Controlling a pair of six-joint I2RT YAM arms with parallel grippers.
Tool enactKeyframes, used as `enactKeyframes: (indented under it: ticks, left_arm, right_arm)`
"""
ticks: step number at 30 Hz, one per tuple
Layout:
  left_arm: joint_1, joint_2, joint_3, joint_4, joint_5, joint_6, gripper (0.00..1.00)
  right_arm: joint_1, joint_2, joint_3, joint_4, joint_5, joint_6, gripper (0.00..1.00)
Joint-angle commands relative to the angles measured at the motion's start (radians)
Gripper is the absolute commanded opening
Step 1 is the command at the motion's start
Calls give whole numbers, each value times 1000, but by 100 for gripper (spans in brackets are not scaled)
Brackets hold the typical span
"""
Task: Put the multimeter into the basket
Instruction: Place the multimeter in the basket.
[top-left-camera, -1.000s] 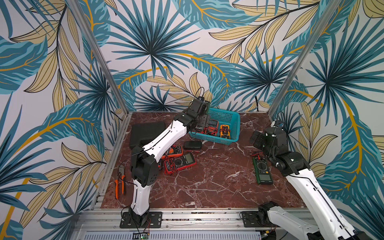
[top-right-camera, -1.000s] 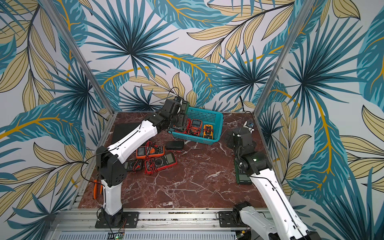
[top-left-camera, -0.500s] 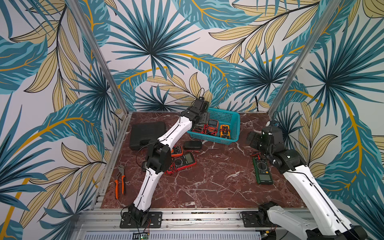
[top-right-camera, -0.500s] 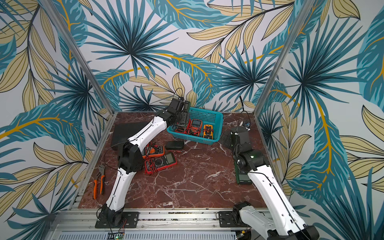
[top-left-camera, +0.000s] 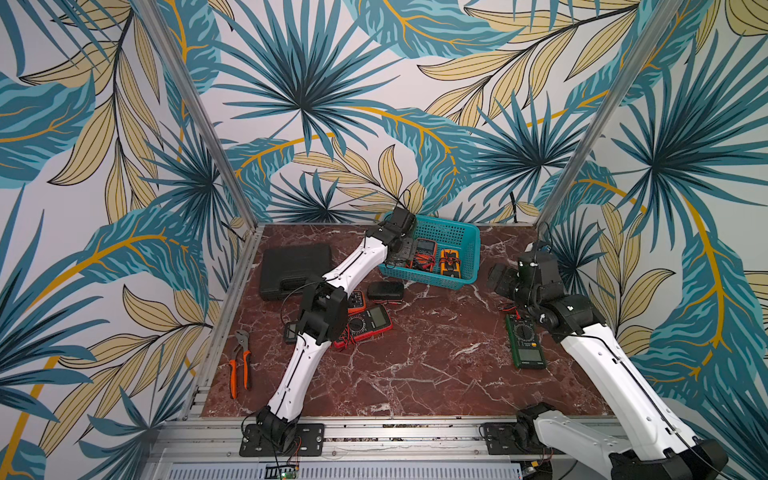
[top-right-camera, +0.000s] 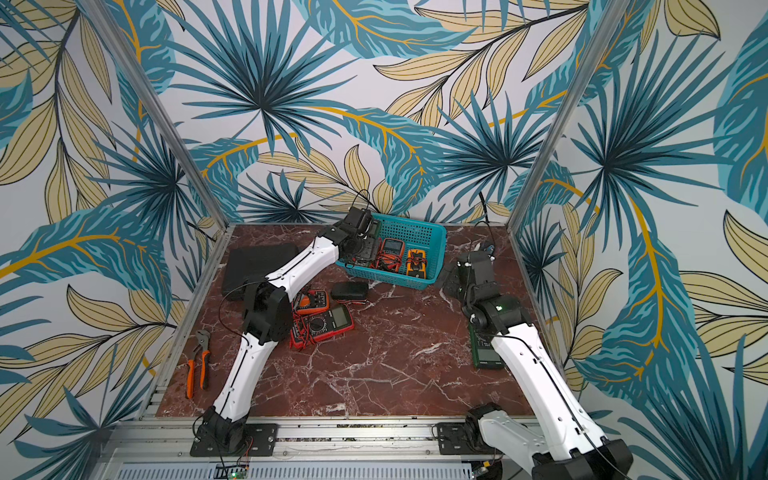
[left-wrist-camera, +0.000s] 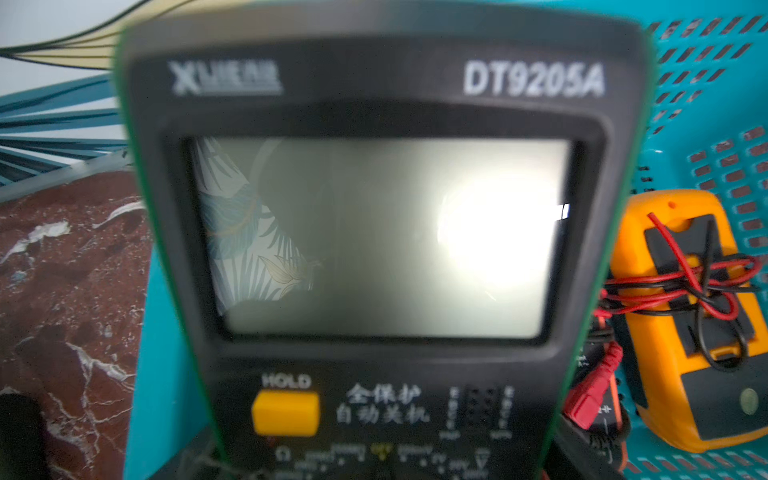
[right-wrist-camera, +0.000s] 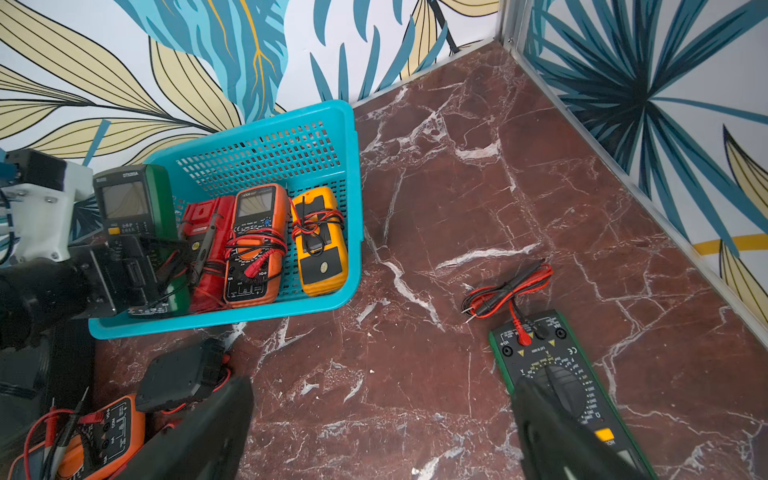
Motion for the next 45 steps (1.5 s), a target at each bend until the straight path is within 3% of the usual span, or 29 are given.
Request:
enactKeyframes:
  ticks: [1,4,8,11,18,32,45]
  left_arm:
    - [7,23,55,-9,-21,8,20]
    - [8,40,63,-21,-39,6,33]
    - [9,54,63,-29,-46,-3,64]
    - [8,57,63,-30,-51,-9,81]
    - [8,53,68,-24,-59,-14,99]
    - [8,28,67,-31,-49,-19,100]
    - [7,-160,-36,-4,-14,-32,100]
  right_arm:
    - [-1,8,6,9,-18,12,100]
    - [-1,10,9,10,-21,14,99]
    - [-2,13,9,11,-24,14,100]
    - [-1,15,9,13,-26,13,99]
    - [-2,21,5,16,-26,13,100]
    - [-1,23,5,24,-30,10,99]
    - [-2,13,11,22,-45,-1,99]
